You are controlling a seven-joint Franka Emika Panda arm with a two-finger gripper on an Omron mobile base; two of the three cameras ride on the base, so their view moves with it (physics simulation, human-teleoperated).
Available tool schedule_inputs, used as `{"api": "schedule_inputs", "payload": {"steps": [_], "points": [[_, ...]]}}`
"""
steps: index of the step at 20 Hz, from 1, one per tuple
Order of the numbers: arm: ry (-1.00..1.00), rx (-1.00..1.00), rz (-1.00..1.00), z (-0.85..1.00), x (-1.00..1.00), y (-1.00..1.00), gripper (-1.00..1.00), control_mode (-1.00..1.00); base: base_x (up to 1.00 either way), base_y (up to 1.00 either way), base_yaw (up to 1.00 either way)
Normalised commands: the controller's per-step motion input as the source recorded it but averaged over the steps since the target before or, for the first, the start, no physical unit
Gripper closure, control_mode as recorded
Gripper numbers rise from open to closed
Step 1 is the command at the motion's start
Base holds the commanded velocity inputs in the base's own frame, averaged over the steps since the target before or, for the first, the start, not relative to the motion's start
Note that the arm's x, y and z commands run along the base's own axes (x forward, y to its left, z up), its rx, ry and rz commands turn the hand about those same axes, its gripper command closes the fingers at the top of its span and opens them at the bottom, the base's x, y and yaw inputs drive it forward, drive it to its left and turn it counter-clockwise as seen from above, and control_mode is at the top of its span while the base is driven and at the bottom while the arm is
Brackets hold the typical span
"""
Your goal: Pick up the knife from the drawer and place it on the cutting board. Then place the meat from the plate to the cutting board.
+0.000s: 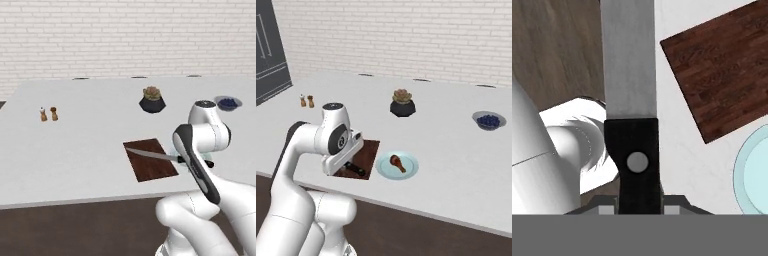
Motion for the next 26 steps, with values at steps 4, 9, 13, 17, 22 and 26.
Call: {"api": "schedule_inputs", "payload": {"steps": [4,9,13,17,22,26], "points": [[0.00,0.01,0.03,-0.04,0.24,0.00,1.00,-1.00,0.13,-0.03,0.05],[0.04,0.00,0.03,-0.23,0.75,0.00,1.00,-1.00,0.00,0.00,0.00],[0.04,0.00,0.00,-0.30,0.97,0.10,1.00,-1.00,0.00,0.00,0.00],[0.01,0.00,0.03,-0.32,1.00,0.01,1.00,-1.00,0.00,0.00,0.00],[0.05,-0.03,0.05,-0.33,0.87,0.05,1.00,-1.00,0.00,0.00,0.00],[0.17,-0.06,0.08,-0.32,0.81,0.06,1.00,-1.00,0.00,0.00,0.00]]}}
